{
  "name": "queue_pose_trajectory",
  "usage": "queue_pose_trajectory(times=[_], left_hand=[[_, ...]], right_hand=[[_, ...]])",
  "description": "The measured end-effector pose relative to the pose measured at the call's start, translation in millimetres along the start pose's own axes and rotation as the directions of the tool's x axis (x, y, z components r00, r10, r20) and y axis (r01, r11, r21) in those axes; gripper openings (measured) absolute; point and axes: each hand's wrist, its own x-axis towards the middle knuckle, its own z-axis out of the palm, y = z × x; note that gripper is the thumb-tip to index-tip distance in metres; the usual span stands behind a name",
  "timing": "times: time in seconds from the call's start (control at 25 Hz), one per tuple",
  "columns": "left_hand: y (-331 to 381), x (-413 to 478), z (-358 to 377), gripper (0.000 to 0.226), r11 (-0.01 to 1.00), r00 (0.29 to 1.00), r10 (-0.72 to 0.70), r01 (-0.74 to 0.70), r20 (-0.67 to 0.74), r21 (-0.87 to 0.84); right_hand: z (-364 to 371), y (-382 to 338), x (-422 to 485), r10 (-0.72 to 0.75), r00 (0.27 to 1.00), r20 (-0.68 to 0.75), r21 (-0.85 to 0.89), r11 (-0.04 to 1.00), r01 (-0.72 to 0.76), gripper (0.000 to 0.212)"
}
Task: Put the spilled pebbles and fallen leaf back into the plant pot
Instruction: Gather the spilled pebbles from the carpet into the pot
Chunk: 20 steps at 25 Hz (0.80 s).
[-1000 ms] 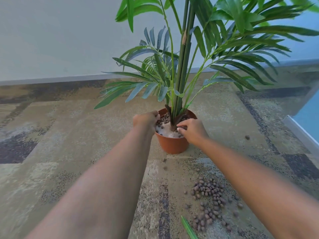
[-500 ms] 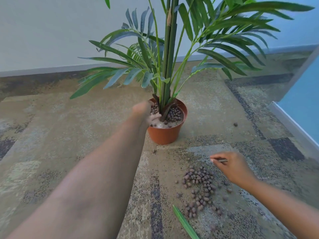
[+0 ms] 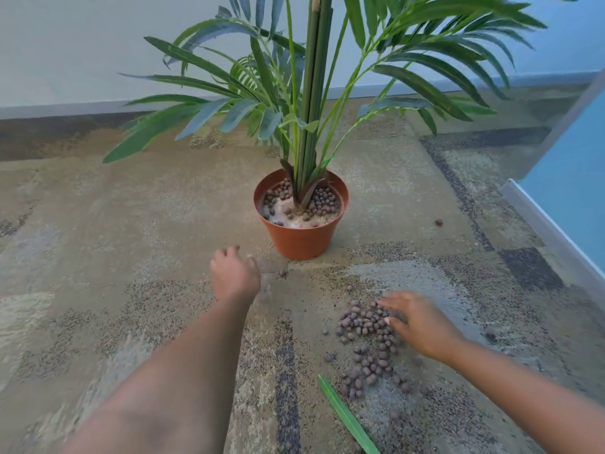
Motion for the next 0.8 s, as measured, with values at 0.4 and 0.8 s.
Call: queue_pose_trajectory(times=[0.4,0.8], left_hand=[[2.6,-22.5,55.1,0.050,0.733,0.812,0.427,-0.569,0.398,0.374],[-23.5,-26.5,44.8,0.018,0.814,0.843,0.495,-0.534,0.208,0.226]], right_hand=[[41.5,-2.2,5.0,-0.084,0.992,0.092,-0.159,0.982,0.098,0.051],[43.3,7.4,8.6,-0.168,0.985,-0.032,-0.116,0.980,0.164,0.037]])
